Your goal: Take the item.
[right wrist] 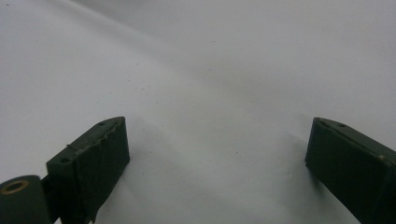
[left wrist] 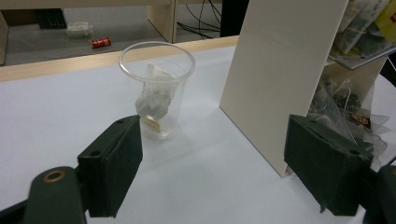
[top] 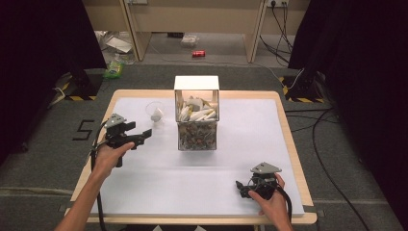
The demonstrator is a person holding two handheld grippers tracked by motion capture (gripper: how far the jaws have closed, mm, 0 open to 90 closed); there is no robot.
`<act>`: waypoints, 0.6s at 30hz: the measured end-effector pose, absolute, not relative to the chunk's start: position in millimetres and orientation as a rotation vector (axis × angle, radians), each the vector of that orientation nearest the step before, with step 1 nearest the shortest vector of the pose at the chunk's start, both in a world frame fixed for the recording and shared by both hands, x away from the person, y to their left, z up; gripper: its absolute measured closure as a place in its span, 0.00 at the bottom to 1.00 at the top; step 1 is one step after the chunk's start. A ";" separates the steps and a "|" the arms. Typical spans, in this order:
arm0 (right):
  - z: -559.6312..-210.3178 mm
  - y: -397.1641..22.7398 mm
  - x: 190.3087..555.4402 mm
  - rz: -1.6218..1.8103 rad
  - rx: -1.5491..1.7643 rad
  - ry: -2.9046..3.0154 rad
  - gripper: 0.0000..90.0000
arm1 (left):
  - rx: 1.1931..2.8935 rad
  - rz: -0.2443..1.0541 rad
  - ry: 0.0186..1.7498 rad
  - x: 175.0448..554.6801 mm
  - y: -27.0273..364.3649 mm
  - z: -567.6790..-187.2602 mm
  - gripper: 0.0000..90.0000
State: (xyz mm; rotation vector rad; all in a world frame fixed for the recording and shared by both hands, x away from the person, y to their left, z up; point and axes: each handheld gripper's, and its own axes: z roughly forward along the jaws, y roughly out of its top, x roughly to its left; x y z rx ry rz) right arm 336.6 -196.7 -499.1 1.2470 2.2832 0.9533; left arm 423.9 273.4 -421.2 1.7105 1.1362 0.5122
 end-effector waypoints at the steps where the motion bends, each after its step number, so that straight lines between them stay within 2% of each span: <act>1: -499.1 -196.7 336.6 0.954 1.248 2.283 0.08 | 1.713 0.512 1.134 422.8 273.2 -422.6 0.21; 18: -499.1 -197.1 337.0 0.953 1.240 2.284 0.08 | 1.725 0.513 1.123 407.0 271.7 -439.4 0.21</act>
